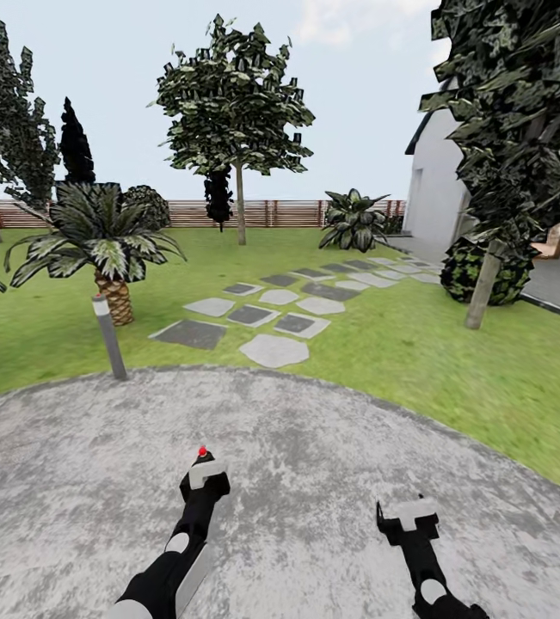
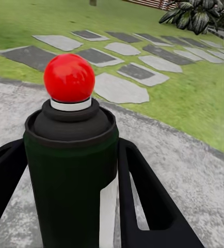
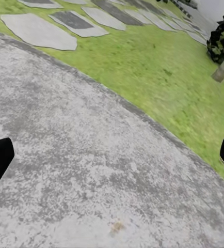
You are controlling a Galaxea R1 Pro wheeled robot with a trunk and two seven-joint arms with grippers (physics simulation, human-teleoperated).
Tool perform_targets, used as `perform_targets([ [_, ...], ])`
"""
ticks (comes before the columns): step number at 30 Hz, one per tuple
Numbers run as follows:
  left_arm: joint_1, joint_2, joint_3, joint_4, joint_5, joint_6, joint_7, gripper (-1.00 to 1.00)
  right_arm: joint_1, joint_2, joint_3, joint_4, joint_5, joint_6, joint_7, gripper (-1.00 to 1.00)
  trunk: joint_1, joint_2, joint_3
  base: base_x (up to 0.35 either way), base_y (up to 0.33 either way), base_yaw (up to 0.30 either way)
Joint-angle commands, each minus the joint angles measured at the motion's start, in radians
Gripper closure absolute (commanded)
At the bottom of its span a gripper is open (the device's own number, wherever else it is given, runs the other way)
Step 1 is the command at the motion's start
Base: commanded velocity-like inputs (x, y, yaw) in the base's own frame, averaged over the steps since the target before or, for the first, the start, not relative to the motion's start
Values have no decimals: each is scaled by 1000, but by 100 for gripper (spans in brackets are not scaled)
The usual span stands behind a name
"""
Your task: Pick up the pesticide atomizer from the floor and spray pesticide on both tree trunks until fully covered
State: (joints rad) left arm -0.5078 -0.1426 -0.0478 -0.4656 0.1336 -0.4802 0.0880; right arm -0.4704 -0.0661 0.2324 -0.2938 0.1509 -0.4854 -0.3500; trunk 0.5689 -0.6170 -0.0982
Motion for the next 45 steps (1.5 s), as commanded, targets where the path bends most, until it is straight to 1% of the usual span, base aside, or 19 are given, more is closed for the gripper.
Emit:
perform_targets([
  [1,0,0,0,0,0,0,-2,100,-9,-4,0,1,0,1,0,-100,0,0,0,350,89,0],
  [5,0,0,0,1,0,0,-4,100,-22,-9,0,4,0,2,0,-100,0,0,0,350,89,0],
  [19,0,0,3,3,0,0,-7,100,-27,-11,-1,-6,-1,0,-6,-100,0,0,0,350,83,0],
  [40,-1,1,8,1,1,-1,-5,100,-27,-3,-2,-8,-8,-2,-15,-100,0,0,0,350,5,0],
  [45,0,3,10,0,2,-1,-5,100,-27,-3,-1,5,-7,-1,-13,-100,0,0,0,350,0,0],
])
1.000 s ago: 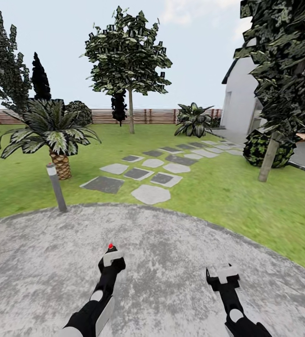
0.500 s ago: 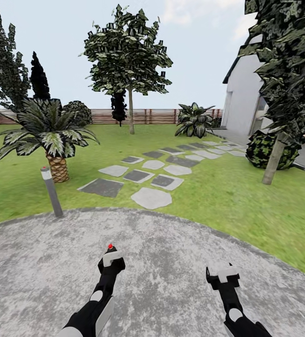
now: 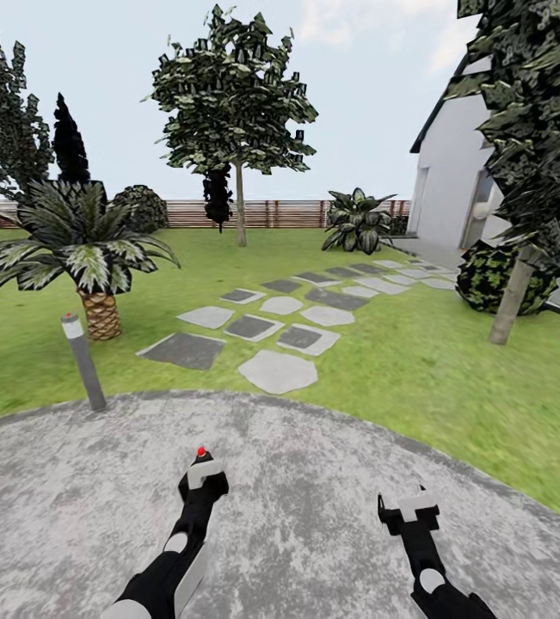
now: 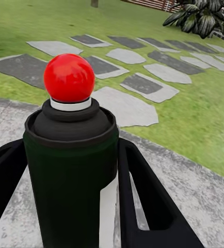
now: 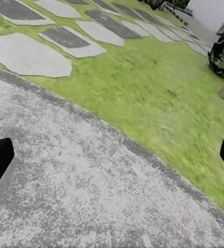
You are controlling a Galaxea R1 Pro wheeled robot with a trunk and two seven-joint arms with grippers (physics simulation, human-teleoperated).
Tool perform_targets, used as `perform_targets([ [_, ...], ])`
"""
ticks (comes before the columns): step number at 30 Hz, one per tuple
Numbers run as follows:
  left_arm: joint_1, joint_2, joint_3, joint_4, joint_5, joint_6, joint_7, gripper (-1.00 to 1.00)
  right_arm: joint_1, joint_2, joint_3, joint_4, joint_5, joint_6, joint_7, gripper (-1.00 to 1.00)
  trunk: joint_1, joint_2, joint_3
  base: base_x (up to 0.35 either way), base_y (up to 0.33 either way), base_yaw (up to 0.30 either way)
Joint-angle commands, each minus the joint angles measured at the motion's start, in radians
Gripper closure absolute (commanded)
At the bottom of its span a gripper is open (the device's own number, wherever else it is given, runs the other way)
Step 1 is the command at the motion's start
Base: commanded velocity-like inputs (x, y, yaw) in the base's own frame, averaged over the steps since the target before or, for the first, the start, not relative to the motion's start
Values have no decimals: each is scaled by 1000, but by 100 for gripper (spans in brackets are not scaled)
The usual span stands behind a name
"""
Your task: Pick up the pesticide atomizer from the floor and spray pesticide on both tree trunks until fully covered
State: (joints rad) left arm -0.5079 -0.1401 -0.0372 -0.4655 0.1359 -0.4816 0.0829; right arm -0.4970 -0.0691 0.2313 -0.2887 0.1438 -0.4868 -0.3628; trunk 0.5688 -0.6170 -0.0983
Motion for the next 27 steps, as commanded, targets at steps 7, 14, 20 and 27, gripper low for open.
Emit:
perform_targets([
  [7,0,0,3,-1,1,0,0,100,51,0,-1,293,2,4,7,-100,0,0,0,350,0,0],
  [14,0,0,3,-2,1,0,0,100,150,3,-1,341,3,6,7,-100,0,0,0,350,0,0],
  [20,0,1,3,-2,1,0,1,100,166,3,-1,344,3,7,8,-100,0,0,0,350,0,0],
  [27,0,1,3,-2,1,0,0,100,168,3,0,345,3,7,8,-100,0,0,0,350,0,0],
])
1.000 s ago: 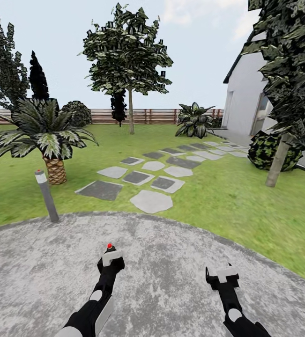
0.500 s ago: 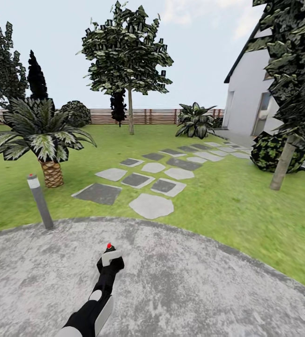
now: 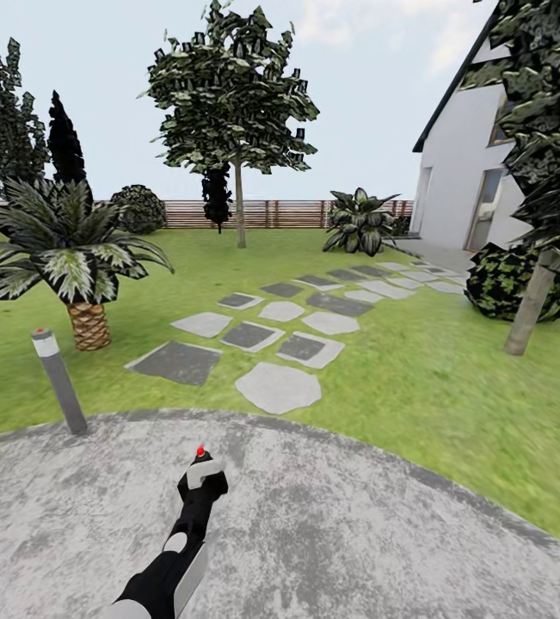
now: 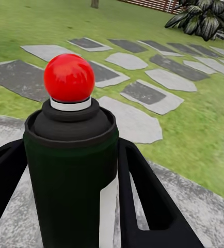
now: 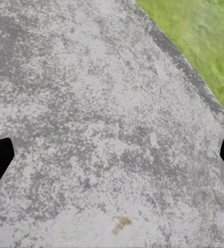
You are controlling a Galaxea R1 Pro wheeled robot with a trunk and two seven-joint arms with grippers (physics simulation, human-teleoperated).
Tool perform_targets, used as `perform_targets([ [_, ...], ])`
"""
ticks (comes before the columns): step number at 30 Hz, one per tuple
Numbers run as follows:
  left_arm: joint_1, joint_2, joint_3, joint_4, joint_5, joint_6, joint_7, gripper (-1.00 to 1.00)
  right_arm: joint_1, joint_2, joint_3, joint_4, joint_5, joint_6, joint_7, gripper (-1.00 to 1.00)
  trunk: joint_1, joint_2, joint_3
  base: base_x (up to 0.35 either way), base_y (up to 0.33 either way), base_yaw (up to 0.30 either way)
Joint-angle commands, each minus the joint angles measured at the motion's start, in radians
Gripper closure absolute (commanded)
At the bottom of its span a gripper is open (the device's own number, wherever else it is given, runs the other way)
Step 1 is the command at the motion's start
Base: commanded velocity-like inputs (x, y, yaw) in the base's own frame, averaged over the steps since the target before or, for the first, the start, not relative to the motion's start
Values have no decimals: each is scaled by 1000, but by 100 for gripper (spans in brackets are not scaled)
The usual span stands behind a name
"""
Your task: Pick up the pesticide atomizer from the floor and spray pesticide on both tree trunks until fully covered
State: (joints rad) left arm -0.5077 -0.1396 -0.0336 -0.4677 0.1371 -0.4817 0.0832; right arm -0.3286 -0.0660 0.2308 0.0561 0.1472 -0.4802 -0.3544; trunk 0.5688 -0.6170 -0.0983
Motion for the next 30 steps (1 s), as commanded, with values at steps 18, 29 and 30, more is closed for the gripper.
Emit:
perform_targets([
  [18,0,0,-2,-1,-1,0,0,100,0,0,0,0,0,0,0,-100,0,0,0,350,0,0],
  [29,0,0,-5,-3,1,-1,0,100,3,0,0,0,0,0,0,-100,0,0,0,350,0,0],
  [30,0,0,-6,-3,1,-1,0,100,3,0,0,0,0,0,0,-100,0,0,0,350,0,0],
])
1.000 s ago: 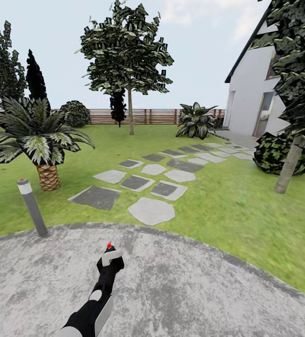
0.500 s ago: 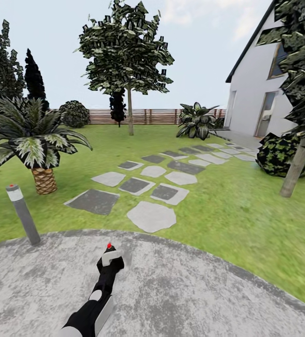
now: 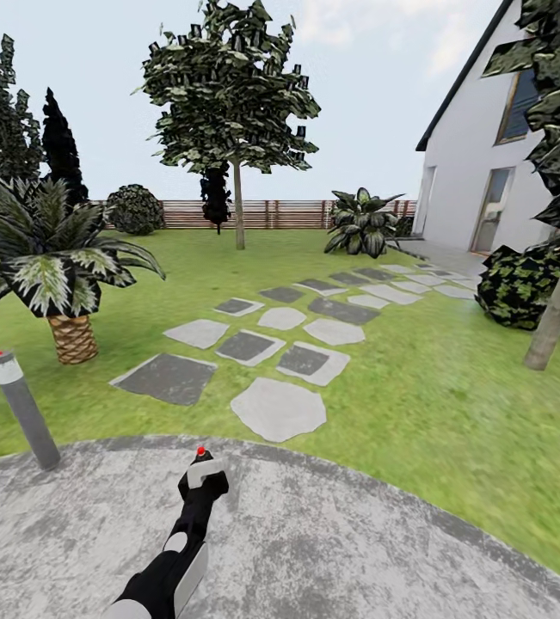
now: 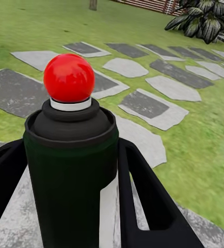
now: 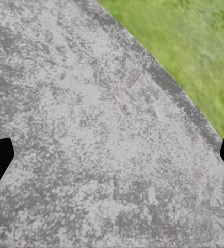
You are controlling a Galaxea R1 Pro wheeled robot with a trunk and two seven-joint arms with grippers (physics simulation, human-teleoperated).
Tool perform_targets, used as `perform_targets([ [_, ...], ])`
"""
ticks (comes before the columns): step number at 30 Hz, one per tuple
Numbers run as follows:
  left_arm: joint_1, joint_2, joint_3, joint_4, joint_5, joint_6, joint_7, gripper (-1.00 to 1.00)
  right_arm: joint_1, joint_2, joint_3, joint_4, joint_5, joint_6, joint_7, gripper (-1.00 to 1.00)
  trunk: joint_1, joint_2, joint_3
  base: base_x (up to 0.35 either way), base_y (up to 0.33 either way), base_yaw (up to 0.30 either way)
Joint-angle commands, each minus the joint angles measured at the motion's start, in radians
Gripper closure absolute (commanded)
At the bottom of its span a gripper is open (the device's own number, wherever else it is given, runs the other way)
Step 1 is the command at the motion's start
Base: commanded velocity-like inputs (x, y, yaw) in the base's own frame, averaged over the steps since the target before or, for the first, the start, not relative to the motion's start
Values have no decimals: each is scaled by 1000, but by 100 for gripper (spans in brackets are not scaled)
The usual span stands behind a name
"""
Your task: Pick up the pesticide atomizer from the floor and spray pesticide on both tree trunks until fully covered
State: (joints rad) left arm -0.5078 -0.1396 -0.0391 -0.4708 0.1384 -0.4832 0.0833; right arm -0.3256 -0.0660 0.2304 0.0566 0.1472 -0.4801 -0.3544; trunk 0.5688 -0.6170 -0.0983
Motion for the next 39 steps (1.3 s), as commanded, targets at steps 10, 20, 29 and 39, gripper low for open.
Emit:
perform_targets([
  [10,0,0,0,-2,0,0,0,100,0,0,0,0,0,0,0,-100,0,0,0,350,0,0],
  [20,0,-1,-2,-2,0,0,0,100,0,0,1,0,0,0,0,-100,0,0,0,350,0,0],
  [29,0,-2,-2,-2,0,0,0,100,0,0,0,0,0,0,0,-100,0,0,0,350,0,0],
  [39,0,-2,-2,-2,0,0,0,100,0,0,0,-1,0,0,0,-100,0,0,0,349,1,0],
])
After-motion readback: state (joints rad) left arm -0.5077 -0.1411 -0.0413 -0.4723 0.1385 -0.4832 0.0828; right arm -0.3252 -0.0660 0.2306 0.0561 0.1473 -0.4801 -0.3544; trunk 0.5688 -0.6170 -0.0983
